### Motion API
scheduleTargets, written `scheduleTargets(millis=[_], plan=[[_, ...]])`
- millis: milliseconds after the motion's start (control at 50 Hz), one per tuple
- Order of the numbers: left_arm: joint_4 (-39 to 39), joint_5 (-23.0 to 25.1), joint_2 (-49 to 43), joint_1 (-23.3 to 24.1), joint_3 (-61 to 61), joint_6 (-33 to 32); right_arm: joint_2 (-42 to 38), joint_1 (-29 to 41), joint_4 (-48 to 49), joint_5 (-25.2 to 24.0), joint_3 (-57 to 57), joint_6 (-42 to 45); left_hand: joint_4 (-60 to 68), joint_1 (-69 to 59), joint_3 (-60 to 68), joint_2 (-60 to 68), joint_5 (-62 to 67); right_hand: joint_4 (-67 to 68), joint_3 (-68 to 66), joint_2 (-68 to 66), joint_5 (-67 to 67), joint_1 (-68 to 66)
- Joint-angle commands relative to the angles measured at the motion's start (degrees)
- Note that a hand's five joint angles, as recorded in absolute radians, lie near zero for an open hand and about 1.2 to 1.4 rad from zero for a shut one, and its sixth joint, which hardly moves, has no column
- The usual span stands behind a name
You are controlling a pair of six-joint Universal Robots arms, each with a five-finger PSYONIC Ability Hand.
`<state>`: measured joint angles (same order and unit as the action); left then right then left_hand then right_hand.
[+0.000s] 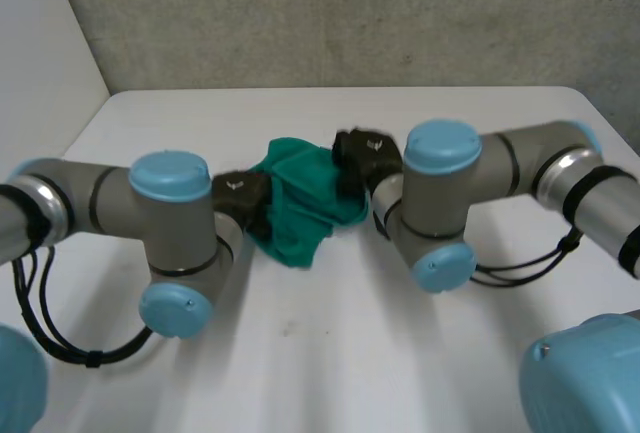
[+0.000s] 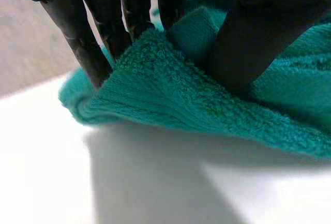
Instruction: Fold the towel.
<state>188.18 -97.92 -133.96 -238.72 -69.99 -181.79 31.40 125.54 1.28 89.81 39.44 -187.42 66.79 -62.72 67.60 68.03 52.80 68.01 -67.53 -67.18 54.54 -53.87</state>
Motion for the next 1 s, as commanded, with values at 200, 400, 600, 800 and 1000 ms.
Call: scheduleTargets(millis=[200,400,600,800,1000], plan=[[1.1,-1.2,28.5,-0.9,-6.0,-1.2,32.3,-7.6,-10.1,-0.2,10.5,11.8,13.2,-17.3,12.4,12.0,17.2,12.0,-12.5,-12.8,15.5,-26.1],[-2.0,-1.2,38.1,-4.0,-10.9,-0.8,44.3,-13.1,-18.1,-3.8,14.4,19.0,13.2,-17.3,12.4,12.0,17.2,12.0,-12.5,-12.8,15.5,-26.1],[-3.0,1.8,22.7,-6.4,-17.5,-1.4,31.0,-12.8,-19.6,-3.1,19.0,17.5,12.7,-16.8,11.9,11.5,16.7,12.0,-12.5,-12.8,15.5,-26.1],[-4.6,1.5,14.7,-6.8,-19.2,-1.5,22.1,-13.1,-18.8,0.1,26.5,15.4,9.0,-13.1,8.2,7.8,13.0,12.0,-12.5,-12.8,15.5,-26.1],[-7.6,2.0,29.8,-8.0,-25.9,-3.9,32.7,-13.4,-17.8,0.2,34.7,32.0,-42.7,38.7,-43.5,-44.0,-38.7,-36.0,35.5,35.2,-32.5,21.9]])
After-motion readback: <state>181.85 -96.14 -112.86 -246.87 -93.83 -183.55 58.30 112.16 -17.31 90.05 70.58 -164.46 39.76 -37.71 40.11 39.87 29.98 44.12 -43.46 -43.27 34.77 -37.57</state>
